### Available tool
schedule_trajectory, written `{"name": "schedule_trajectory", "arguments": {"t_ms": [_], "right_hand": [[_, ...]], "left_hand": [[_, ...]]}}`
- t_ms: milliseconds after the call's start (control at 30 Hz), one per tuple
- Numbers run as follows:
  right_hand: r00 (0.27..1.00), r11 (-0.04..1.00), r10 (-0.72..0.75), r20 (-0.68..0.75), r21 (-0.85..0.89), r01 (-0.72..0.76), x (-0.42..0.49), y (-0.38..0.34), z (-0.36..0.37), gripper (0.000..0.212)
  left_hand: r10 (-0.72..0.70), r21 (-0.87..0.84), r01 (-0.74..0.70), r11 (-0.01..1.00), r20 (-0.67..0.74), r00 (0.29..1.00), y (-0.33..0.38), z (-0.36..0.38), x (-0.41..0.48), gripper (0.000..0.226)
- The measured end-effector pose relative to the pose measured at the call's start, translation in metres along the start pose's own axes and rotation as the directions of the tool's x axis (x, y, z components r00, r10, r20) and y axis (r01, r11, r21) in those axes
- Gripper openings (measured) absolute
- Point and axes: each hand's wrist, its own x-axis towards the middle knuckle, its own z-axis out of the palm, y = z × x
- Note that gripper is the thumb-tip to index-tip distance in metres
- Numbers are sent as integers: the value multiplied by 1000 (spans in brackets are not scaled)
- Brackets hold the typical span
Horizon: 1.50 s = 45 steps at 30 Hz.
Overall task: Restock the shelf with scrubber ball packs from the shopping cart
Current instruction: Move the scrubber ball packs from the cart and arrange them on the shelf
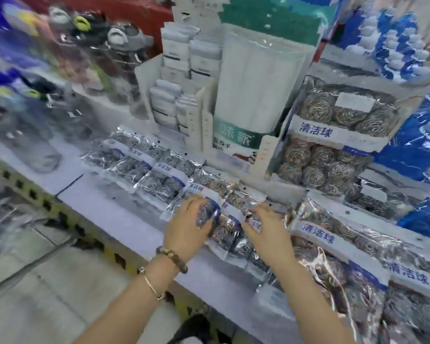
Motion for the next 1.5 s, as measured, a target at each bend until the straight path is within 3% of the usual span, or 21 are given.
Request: {"name": "schedule_trajectory", "arguments": {"t_ms": [167, 300, 533, 800, 1300, 1500], "right_hand": [[974, 991, -124, 188, 75, 112, -16, -34, 54, 38], [895, 967, -255, 365, 102, 234, -22, -74, 102, 39], [783, 913, -400, 476, 132, 386, -9, -170, 174, 40], [611, 834, -520, 597, 198, 515, -9, -331, 298, 38], [592, 887, -389, 706, 114, 447, 50, -460, 439, 38], [520, 856, -431, 737, 153, 493, 121, -542, 505, 38]], "left_hand": [[-263, 8, 265, 964, -75, 962, -62, -30, -67, 41], [-422, 10, 431, 902, -186, 888, -111, -62, -111, 39], [-668, -169, 657, 735, -345, 659, -202, -135, -174, 37], [-768, -276, 727, 629, -363, 527, -318, -227, -232, 38], [-830, -341, 764, 547, -336, 445, -485, -331, -192, 38], [-852, -351, 784, 511, -325, 410, -553, -384, -132, 37]]}}
